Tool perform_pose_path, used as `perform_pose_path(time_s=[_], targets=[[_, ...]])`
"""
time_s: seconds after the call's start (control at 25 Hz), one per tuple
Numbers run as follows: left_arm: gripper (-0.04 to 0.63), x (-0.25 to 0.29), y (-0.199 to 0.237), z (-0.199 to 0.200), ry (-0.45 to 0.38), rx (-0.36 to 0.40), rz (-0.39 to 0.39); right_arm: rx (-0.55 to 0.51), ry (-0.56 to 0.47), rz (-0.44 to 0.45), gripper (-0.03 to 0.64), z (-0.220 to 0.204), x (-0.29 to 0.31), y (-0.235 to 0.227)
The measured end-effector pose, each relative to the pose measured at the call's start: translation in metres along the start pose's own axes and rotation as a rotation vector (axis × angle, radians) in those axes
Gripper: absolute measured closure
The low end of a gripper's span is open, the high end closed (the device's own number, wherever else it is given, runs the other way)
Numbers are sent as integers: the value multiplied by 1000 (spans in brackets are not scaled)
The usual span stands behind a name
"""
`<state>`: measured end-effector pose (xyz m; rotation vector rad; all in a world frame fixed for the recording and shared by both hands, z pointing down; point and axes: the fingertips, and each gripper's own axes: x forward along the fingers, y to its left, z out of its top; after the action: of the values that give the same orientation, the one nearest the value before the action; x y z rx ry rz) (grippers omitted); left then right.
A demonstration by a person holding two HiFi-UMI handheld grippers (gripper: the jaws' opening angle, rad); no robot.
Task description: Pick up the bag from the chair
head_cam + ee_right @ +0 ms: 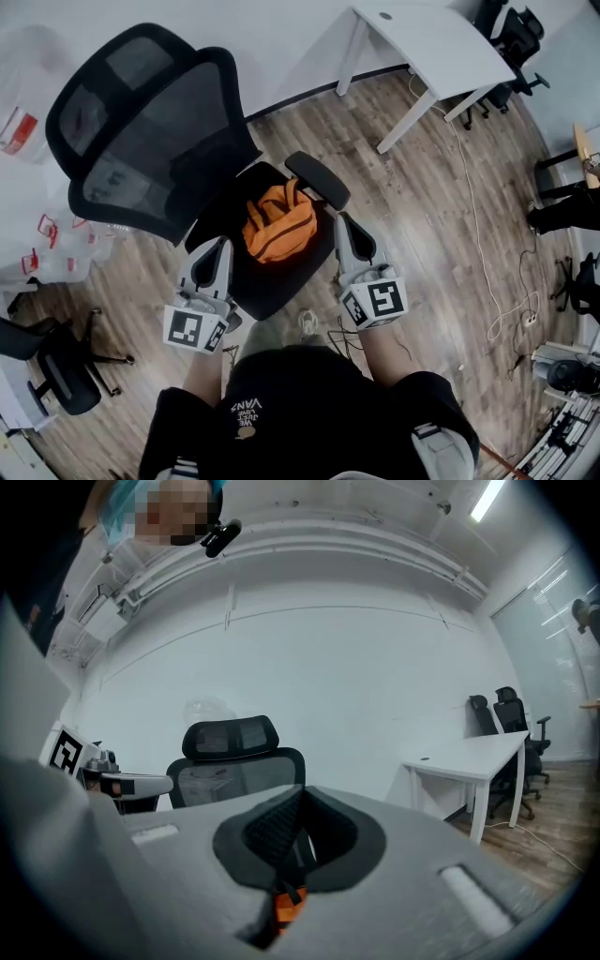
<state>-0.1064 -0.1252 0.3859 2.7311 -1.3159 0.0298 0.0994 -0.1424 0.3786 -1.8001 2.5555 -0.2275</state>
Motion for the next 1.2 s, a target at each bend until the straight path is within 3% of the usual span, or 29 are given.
perform_pose_path(time_s=[1.2], targets=[[589,36,25,-120,131,-67,-11,34,166,-18,618,-132,54,-20]])
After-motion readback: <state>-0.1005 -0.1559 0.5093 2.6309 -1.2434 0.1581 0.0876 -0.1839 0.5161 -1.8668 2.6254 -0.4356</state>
